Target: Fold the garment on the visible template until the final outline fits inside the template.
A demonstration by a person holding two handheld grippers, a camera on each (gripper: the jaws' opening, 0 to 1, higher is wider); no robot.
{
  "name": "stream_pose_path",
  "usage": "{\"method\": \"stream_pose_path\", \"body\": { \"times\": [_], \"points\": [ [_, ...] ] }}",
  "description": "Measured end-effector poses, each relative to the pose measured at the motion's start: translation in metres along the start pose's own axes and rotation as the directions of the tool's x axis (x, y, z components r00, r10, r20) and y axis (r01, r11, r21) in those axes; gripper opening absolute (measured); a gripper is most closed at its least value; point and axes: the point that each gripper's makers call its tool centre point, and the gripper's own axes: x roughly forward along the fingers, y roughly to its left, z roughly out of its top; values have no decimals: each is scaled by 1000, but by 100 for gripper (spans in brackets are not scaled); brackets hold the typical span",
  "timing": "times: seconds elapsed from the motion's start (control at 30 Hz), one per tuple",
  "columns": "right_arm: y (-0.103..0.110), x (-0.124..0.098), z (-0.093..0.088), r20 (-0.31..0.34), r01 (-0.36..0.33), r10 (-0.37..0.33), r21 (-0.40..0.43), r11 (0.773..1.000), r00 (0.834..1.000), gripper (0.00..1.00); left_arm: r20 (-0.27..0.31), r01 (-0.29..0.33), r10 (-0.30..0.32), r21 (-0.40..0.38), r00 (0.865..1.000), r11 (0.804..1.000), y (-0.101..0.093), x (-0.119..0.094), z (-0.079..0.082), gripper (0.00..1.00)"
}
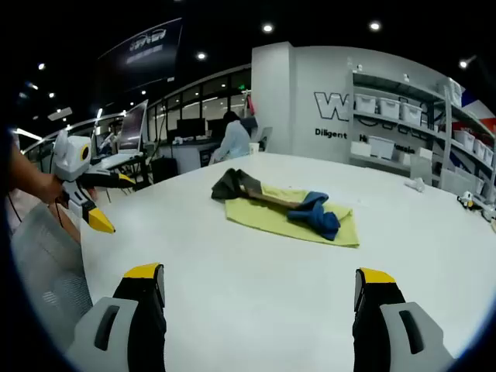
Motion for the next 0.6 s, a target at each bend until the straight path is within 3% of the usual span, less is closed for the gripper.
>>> {"method": "stream_pose_path", "body": {
  "times": [0.6],
  "points": [
    [4, -1, -7, 2, -7, 7, 11, 1000, 1000, 99, -8, -2, 2, -6, 1000, 1000, 0, 0, -5, 98]
  ]
}}
